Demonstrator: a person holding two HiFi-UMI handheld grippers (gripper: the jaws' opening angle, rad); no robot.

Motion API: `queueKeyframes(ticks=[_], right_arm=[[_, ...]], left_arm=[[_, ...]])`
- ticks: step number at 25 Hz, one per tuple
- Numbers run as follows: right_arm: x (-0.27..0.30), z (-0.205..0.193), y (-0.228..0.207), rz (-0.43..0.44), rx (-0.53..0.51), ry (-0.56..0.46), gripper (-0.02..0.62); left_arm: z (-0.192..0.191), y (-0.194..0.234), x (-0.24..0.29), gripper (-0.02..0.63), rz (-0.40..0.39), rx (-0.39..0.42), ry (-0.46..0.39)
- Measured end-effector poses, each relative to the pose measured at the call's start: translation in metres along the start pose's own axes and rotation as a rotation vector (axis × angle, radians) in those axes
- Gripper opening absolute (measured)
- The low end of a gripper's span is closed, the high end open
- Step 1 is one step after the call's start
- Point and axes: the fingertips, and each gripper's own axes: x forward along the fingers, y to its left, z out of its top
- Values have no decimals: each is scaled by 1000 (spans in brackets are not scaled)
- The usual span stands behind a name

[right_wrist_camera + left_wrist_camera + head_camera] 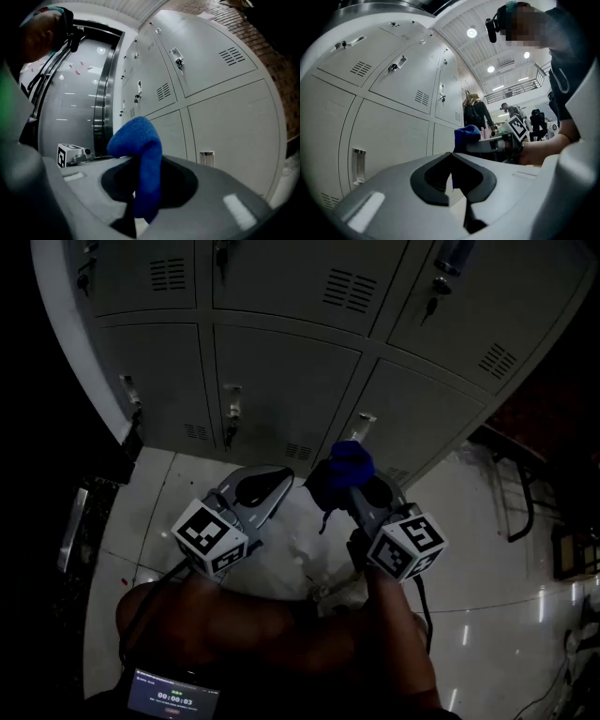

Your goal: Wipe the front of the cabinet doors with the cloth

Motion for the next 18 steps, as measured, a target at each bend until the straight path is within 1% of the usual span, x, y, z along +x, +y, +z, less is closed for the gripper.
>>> queueKeyframes(ticks=[7,10,14,18], right_arm=[[8,19,-26,-61,-5,7,74],[20,35,-40,-76,-34,9,74],[41,66,-65,-105,-44,-32,74],[56,79,-86,-135,-56,-50,74]], left_arm=[[1,0,2,6,10,-4,26],[9,0,5,6,9,6,24],[8,0,6,6,7,11,28],[5,0,8,6,-2,6,21]])
